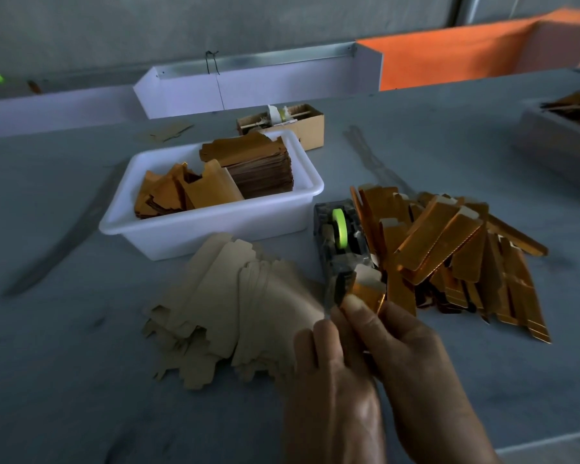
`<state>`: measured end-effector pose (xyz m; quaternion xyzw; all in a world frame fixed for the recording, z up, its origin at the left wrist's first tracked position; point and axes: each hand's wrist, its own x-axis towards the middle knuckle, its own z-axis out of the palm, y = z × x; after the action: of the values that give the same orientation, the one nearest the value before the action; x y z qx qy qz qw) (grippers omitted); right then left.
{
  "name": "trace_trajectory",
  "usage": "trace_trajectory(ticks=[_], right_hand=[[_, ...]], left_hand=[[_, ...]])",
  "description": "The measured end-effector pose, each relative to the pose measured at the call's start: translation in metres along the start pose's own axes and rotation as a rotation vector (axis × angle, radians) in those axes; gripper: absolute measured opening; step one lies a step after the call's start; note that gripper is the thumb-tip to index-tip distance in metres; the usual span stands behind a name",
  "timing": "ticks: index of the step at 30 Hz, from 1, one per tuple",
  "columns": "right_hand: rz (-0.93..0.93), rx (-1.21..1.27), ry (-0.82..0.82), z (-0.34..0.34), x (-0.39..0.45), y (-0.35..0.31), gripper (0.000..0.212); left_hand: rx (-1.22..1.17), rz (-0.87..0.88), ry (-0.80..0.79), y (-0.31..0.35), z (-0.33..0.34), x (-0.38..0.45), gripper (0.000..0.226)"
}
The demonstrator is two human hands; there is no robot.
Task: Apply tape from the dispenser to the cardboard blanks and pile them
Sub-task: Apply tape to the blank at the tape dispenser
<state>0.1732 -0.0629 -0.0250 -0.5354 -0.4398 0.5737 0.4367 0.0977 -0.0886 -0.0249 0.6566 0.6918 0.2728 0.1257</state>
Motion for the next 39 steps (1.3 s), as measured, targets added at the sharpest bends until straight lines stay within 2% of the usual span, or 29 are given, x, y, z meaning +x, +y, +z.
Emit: trace_trajectory(ticks=[3,4,6,8,10,12,13,16,18,23,27,33,37,39], right_hand=[[0.041,-0.003,0.042,-0.005,0.003,0.004,0.019],[0.071,0.072,0.029,-0.006,0.003,0.004,0.016],[0.100,0.211,-0.014,-0.007,0.004,0.003,0.014],[0.094,0.238,-0.044,-0.007,0.005,0.003,0.019],[0.070,0.185,-0.063,-0.007,0.006,0.001,0.025],[-0.043,0.053,-0.011,-0.007,0.008,-0.003,0.029],[-0.135,-0.073,0.063,-0.009,0.011,-0.005,0.029],[-0.359,-0.421,0.300,-0.017,0.025,-0.016,0.007],[-0.391,-0.548,0.295,-0.021,0.037,-0.020,0.008],[-0.295,-0.746,0.210,-0.012,0.056,-0.020,0.018],[-0.214,-0.730,0.178,-0.009,0.059,-0.019,0.019],[-0.156,-0.574,0.164,-0.007,0.064,-0.018,0.013],[-0.184,-0.446,0.182,-0.005,0.066,-0.014,0.008],[-0.322,-0.561,0.313,0.001,0.064,-0.009,0.007]], left_hand=[[0.051,0.007,-0.009,-0.006,-0.001,-0.005,0.056],[-0.007,-0.038,-0.020,-0.010,-0.004,-0.006,0.051],[-0.324,-0.249,-0.044,-0.017,-0.010,0.002,0.020],[-0.715,-0.466,-0.164,-0.028,-0.014,0.009,0.004],[-0.884,-0.527,-0.238,-0.033,-0.023,0.014,0.005],[-0.977,-0.546,-0.176,-0.035,-0.028,0.019,0.012],[-0.987,-0.543,-0.104,-0.037,-0.029,0.022,0.015],[-0.999,-0.509,0.079,-0.048,-0.032,0.035,0.017],[-1.042,-0.520,0.114,-0.055,-0.034,0.042,0.017],[-1.104,-0.552,0.122,-0.054,-0.026,0.046,0.021],[-1.094,-0.523,0.081,-0.046,-0.021,0.048,0.018],[-1.045,-0.497,0.014,-0.039,-0.021,0.049,0.019],[-1.043,-0.517,-0.009,-0.038,-0.018,0.047,0.019],[-1.053,-0.524,0.005,-0.039,-0.018,0.045,0.020]])
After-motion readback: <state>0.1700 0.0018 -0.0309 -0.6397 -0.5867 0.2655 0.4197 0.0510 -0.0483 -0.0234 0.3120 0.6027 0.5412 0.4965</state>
